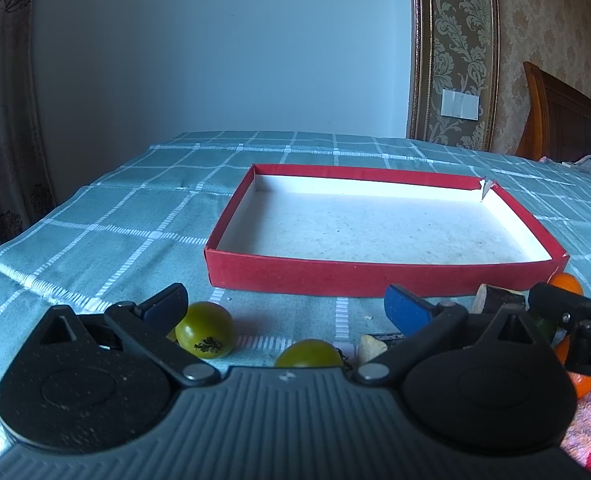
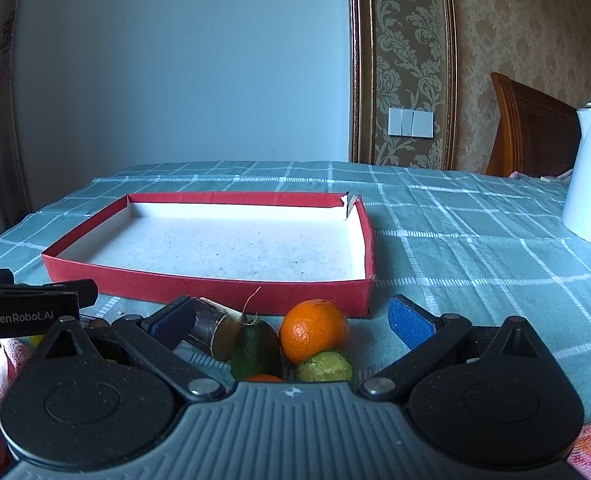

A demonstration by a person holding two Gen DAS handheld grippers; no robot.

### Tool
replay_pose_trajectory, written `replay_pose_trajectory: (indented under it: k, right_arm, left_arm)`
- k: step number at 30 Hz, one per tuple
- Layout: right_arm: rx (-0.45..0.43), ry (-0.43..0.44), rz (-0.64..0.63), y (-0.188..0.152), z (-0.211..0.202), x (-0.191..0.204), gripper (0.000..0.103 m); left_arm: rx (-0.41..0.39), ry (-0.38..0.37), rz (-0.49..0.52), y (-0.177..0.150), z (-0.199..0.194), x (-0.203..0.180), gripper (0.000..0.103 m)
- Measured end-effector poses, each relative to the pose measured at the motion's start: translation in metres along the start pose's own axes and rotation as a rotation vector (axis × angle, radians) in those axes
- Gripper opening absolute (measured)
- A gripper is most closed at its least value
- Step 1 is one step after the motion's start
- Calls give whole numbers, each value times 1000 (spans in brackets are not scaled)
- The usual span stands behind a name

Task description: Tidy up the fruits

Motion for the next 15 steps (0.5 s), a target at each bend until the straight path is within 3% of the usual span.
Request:
replay_pose_trajectory:
  k: [15]
  right_arm:
    - [13,5,20,-1,2,-3,103]
  left_arm:
    - [0,1,3,-1,0,0,103]
Point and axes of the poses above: each gripper's, at about its wrist camera, not at the fingertips, and z roughly the way its jaws point, x to its left, y to its top, the point moved 3 cm from there along z, roughly the way its jaws point, and after that the axes turned 5 degrees about y, right-handed, at the moved point
